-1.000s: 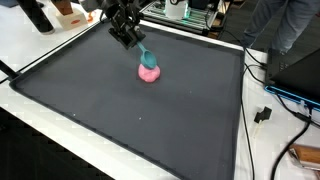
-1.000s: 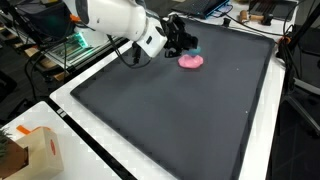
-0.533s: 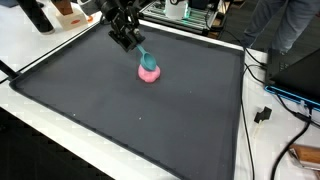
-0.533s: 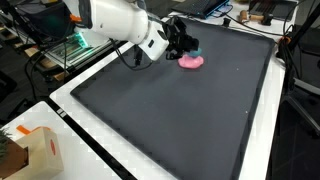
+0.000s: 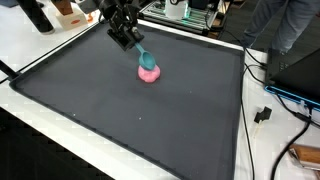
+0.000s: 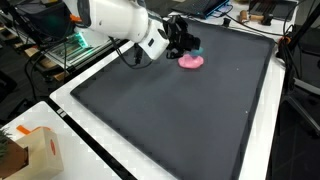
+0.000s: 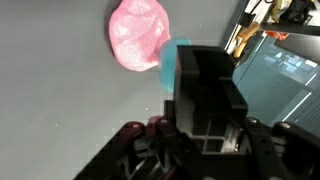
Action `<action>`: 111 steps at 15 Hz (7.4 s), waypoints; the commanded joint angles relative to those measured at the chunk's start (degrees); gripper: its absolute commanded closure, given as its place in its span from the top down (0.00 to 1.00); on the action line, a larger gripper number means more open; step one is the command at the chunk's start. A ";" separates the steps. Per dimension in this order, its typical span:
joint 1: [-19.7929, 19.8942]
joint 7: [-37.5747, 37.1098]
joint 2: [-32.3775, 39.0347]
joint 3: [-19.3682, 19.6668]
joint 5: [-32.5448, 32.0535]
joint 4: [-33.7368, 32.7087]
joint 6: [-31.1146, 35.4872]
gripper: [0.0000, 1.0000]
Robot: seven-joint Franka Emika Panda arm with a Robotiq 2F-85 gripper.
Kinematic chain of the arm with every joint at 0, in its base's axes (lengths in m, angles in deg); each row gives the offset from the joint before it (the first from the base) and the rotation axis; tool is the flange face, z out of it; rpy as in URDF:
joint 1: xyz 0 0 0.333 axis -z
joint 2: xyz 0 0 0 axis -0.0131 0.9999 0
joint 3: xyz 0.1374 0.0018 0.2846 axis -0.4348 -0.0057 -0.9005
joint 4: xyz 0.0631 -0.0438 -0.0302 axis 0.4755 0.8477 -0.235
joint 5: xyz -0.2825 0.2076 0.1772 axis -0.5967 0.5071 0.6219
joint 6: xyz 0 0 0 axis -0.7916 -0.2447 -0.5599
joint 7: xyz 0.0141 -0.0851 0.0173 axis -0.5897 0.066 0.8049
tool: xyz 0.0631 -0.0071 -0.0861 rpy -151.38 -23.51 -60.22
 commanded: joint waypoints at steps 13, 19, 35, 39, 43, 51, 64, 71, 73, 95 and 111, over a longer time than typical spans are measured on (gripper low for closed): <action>-4.25 -15.48 -12.26 -5.14 -17.98 2.64 15.80 0.25; -7.41 -23.08 -14.55 -9.54 -32.14 5.72 30.96 0.25; -8.80 -36.89 -14.50 -11.30 -53.69 7.90 38.47 0.25; -7.82 -51.40 -14.19 -9.84 -73.44 9.39 40.60 0.25; -15.24 -66.76 -13.08 -0.18 -92.68 2.38 33.29 0.25; -16.22 -95.02 -8.92 -13.15 -114.44 -9.43 10.08 0.25; -23.12 -119.56 5.10 -14.57 -134.49 -16.96 -4.43 0.25; -25.00 -125.20 10.16 -14.71 -138.36 -19.07 -10.09 0.25; -25.23 -126.22 11.33 -14.74 -139.33 -19.55 -11.14 0.25; -21.16 -124.09 12.10 -15.35 -136.84 -20.90 -8.09 0.25; -13.19 -98.91 -2.50 -14.82 -114.31 -14.92 12.10 0.25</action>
